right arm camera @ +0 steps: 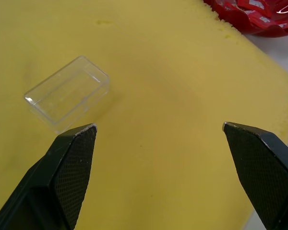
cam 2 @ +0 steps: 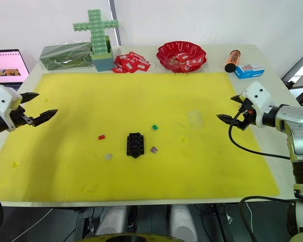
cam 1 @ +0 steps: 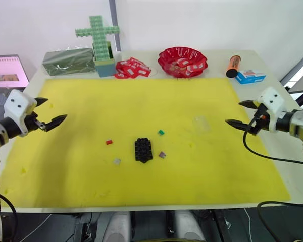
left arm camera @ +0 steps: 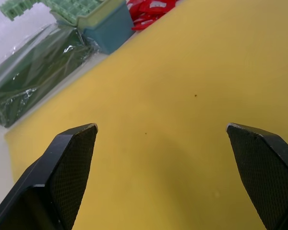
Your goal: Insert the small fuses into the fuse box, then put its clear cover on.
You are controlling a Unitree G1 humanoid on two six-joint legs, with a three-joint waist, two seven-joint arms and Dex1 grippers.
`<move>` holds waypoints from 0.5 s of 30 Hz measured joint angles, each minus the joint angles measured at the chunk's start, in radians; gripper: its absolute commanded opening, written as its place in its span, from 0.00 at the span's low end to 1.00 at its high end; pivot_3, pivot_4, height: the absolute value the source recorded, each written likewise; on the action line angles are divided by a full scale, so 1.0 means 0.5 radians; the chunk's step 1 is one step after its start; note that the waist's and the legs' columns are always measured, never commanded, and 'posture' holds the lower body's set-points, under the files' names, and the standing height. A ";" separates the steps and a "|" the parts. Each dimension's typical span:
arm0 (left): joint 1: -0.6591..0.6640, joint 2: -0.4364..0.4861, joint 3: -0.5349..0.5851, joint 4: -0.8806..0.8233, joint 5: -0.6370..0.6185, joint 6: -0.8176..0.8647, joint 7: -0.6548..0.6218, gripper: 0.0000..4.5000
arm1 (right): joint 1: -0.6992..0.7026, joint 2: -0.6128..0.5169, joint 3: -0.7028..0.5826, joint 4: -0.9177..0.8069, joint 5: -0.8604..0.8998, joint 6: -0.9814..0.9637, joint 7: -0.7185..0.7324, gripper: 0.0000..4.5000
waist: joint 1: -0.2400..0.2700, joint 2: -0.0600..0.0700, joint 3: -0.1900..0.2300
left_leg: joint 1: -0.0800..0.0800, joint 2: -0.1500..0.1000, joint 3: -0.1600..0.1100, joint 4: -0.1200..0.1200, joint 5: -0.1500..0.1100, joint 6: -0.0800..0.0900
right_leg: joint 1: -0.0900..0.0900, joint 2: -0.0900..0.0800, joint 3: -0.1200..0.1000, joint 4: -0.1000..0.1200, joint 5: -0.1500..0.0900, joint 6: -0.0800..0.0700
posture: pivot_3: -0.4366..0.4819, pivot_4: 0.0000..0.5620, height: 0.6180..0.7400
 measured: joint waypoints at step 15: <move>-0.030 0.004 -0.038 0.108 0.029 -0.056 -0.024 1.00 | -0.004 -0.003 -0.017 0.000 0.009 0.006 -0.017 1.00 | -0.003 0.000 0.000 | 0.000 0.000 0.000 0.000 0.000 0.000 | 0.000 0.000 0.000 0.000 0.000 0.000 | 0.48 0.27 1.00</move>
